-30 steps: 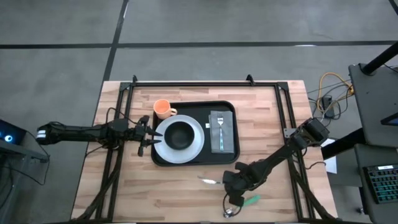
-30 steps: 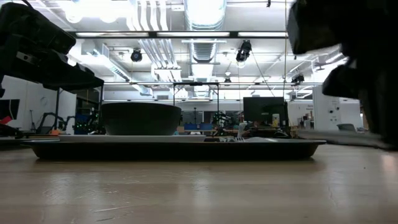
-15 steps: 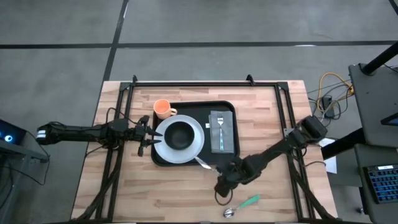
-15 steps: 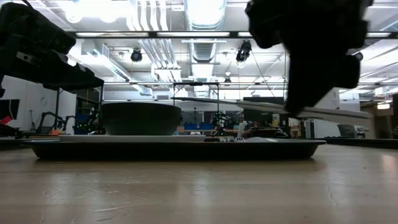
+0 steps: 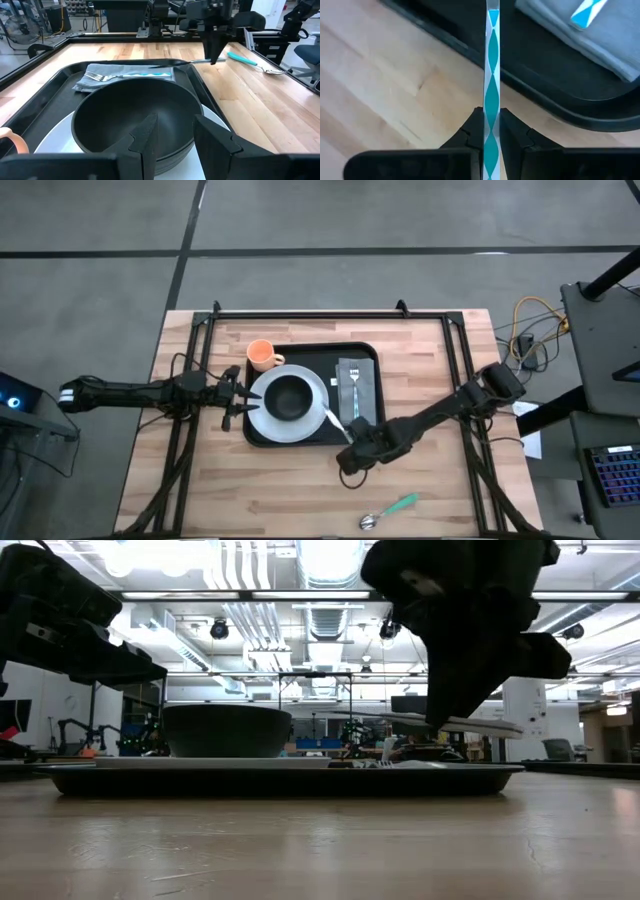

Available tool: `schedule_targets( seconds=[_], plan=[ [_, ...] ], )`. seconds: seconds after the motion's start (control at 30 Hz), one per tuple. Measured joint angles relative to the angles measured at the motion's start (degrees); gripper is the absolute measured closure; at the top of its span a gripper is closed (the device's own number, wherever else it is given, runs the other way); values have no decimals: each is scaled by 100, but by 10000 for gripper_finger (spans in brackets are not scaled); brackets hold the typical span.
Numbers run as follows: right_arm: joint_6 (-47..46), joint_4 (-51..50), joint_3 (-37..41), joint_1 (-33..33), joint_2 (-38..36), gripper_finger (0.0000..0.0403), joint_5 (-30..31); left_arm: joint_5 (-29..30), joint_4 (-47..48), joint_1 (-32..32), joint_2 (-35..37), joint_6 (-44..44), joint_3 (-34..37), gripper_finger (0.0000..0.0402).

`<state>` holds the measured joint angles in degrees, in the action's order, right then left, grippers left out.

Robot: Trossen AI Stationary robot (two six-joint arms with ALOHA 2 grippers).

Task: Set up tray
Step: Put the blue knife on the gray napkin

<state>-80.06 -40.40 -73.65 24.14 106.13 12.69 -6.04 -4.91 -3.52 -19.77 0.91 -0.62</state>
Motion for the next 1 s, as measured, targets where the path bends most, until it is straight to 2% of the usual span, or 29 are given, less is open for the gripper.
schedule_targets(
  seconds=[0.2, 0.63, 1.0],
  plan=[
    [-505, -50, 0, -184, -26, 379, 153, 2, 0, 0, 0, 0, 2, 297],
    [-1732, -899, 2, -628, -113, 379, 249, 2, -1, 0, -9, 0, 2, 297],
    [-1893, -1043, 75, -1311, -116, 378, 73, 0, 0, 1, -11, 0, 2, 297]
  ],
)
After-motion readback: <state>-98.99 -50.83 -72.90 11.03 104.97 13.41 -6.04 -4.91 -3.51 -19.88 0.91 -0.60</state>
